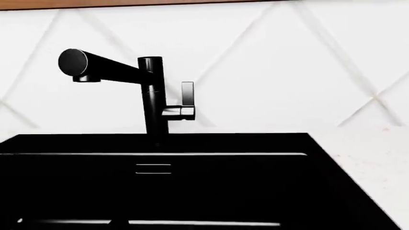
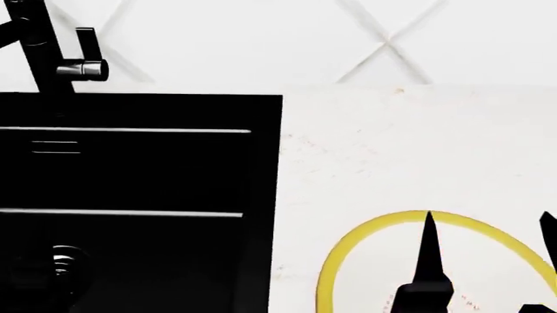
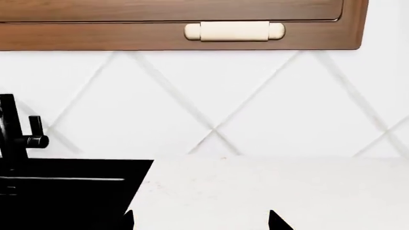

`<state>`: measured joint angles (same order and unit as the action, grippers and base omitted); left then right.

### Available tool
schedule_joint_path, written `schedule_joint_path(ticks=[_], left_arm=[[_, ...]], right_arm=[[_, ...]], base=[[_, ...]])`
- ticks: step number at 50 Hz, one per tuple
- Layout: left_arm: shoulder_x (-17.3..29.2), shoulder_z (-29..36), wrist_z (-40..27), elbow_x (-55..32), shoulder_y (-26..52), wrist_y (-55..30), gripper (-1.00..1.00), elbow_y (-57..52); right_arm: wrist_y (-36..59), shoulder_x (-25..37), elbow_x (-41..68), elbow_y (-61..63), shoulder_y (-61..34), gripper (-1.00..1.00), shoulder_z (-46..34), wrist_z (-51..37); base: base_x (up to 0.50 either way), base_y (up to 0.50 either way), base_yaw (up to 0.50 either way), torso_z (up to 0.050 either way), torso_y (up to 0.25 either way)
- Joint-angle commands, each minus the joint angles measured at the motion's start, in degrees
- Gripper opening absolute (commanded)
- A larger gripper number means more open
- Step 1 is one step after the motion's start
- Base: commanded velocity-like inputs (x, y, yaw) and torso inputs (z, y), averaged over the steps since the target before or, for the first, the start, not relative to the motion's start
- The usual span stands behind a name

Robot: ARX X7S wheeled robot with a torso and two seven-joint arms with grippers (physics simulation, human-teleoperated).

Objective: There is a mixed pile of frozen fruits and vegetables on the counter. Locate all the frozen vegetables and place the items in a bowl on the counter. Take all the frozen fruits and defrost them in a running sink.

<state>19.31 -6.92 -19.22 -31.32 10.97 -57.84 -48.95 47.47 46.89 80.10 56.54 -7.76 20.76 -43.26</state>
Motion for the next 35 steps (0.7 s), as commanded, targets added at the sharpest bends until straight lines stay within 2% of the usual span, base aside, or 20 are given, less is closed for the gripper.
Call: schedule_joint_path(ticks=[1,22,35], left_arm=[[-0.72,-1.4,1.63,0.36,-0.14,-0.31,1.0,-0.09],[-0.17,-1.2,0.98,-0.23,0.14,-0.36,1.0,-0.17],[0.22,-1.31,0.78,-0.62,-0.15,-0.06,1.0,-0.29]], right_arm=[[-0.86,-1.26,-2.74,0.22,0.11,1.0,0.89,1.88],[-2.08,-1.39,-3.43,0.04,1.16,1.0,2.17,1.19],[-2.18,-1.66,-4.39,0.14,1.16,1.0,0.87,1.75]], base=[[-0.15,0.5,0.0,0.0,0.0],[-0.01,0.5,0.0,0.0,0.0],[-0.33,0.5,0.0,0.0,0.0]])
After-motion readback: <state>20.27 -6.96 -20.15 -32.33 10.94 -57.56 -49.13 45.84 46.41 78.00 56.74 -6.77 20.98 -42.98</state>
